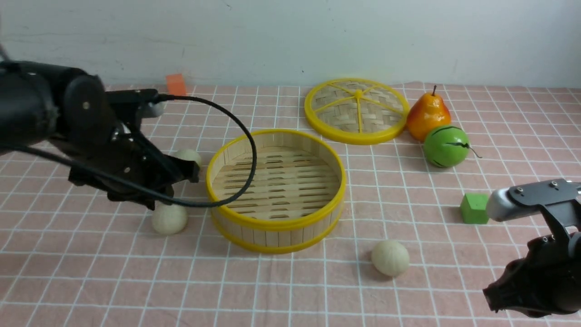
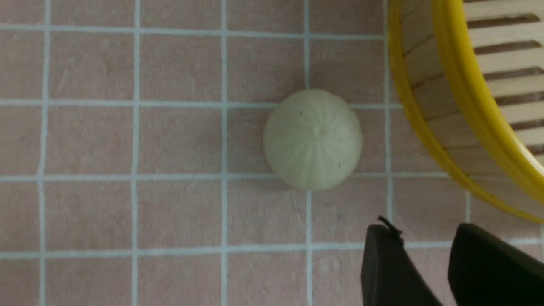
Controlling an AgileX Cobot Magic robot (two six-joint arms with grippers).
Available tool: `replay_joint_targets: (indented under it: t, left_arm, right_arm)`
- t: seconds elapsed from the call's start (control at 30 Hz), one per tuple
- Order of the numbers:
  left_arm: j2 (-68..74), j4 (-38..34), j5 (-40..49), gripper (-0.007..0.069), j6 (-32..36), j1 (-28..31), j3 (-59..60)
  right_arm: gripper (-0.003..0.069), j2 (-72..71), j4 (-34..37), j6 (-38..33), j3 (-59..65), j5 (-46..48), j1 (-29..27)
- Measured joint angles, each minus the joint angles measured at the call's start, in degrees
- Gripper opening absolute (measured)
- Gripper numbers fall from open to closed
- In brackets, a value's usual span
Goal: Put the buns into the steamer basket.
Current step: Use the left arm to grab a steamed stuffed bun
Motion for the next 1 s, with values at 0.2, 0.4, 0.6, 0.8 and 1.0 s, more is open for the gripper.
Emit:
replay_joint_targets:
  t: [0.2,0.4,0.6,0.8,1.0]
  left_arm:
    - [8.66,4.81,-1.40,0.0259,-1.85,0.00,-4.77]
    - [11.77,10.92,-2.57,0.0104,-7.35,0.00,-5.32]
    - [9.10,11.07,0.26,-0.0013,-7.78,-0.15,-9.07]
    - [2.24,10.51,0.56,-0.0014,-4.07,-5.58,-20.20]
    - [5.11,10.56,8.93,-0.0012,-6.61,-6.06,-19.13]
  right_arm:
    - [0.0000,0.00,0.05,-0.16,0.00,0.00,0.07]
    - [0.0001,0.00,0.18,-0.16,0.00,-0.14,0.07]
    - [0.0006,0.00,0.18,-0.16,0.00,-1.05,0.07]
    - [0.0011,0.07,0.18,-0.22,0.00,-2.77,0.07]
    - [0.0017,0.07,0.18,-0.22,0.00,-2.63,0.07]
